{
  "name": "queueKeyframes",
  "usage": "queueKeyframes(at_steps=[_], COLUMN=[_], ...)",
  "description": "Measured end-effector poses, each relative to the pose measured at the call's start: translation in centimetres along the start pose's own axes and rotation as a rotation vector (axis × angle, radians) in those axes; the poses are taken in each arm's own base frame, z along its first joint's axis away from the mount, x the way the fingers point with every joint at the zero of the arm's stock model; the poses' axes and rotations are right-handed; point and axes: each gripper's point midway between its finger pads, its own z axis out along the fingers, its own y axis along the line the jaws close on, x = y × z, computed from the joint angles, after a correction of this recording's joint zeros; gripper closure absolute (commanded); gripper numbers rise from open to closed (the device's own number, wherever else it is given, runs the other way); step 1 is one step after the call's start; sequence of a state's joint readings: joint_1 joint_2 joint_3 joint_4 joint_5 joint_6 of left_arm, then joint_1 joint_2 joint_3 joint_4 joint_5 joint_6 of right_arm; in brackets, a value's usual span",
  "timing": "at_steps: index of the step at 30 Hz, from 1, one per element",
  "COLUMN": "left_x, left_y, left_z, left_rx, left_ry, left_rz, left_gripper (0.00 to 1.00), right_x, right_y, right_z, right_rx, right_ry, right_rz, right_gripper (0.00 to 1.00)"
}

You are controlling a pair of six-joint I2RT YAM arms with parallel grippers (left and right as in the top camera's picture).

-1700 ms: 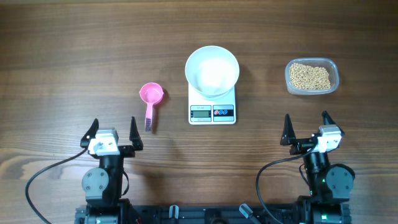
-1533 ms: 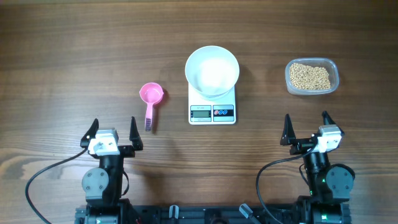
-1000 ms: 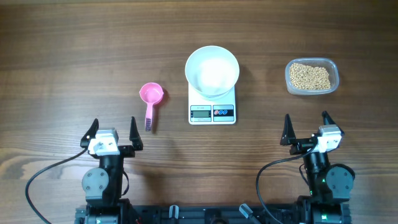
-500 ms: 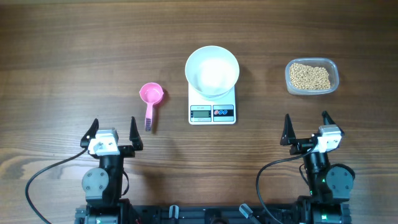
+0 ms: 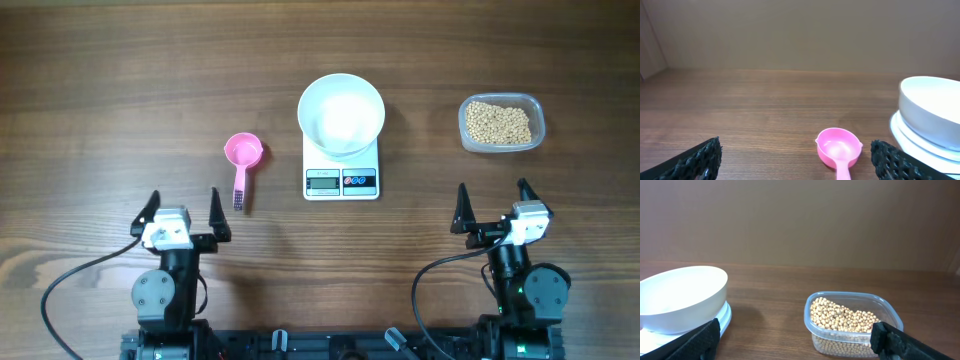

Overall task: Scoop item into bowl and weigh 150g on scale
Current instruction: 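Reach the left gripper to the pink scoop handle and grasp it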

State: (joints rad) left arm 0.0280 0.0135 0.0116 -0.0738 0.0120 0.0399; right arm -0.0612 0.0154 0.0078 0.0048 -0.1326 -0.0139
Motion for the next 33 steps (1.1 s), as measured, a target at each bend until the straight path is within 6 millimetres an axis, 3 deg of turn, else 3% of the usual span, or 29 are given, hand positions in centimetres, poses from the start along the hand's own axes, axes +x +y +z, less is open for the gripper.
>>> queueKeyframes(at_steps=[6, 9, 15, 20, 25, 30, 33], left_x=[-0.5, -0.8, -8.2, -11.0, -14.8, -13.3, -10.3], left_y=[-6.4, -8.4, -11.5, -11.8, -10.5, -9.1, -8.3], left_z=[-1.2, -2.2, -6.0, -7.0, -6.1, -3.8, -1.6], left_rx=[0.378, 0.507, 0.795, 0.798, 0.639, 0.466, 0.393], left_ry=[0.05, 0.09, -0.174, -0.11, 0.144, 0.557, 0.741], left_rz=[-0.358, -0.456, -0.369, -0.366, -0.396, -0.481, -0.492], left_gripper=[0.0, 0.0, 0.0, 0.0, 0.0, 0.0, 0.0], right_x=[0.0, 0.0, 0.0, 0.0, 0.0, 0.0, 0.0], right_y=[0.0, 0.0, 0.0, 0.0, 0.0, 0.0, 0.0], right_z=[0.0, 0.0, 0.0, 0.0, 0.0, 0.0, 0.0], right_rx=[0.0, 0.0, 0.0, 0.0, 0.0, 0.0, 0.0], right_ry=[0.0, 0.0, 0.0, 0.0, 0.001, 0.001, 0.001], right_rz=[0.0, 0.0, 0.0, 0.0, 0.0, 0.0, 0.0], right_gripper=[0.0, 0.0, 0.0, 0.0, 0.0, 0.0, 0.0])
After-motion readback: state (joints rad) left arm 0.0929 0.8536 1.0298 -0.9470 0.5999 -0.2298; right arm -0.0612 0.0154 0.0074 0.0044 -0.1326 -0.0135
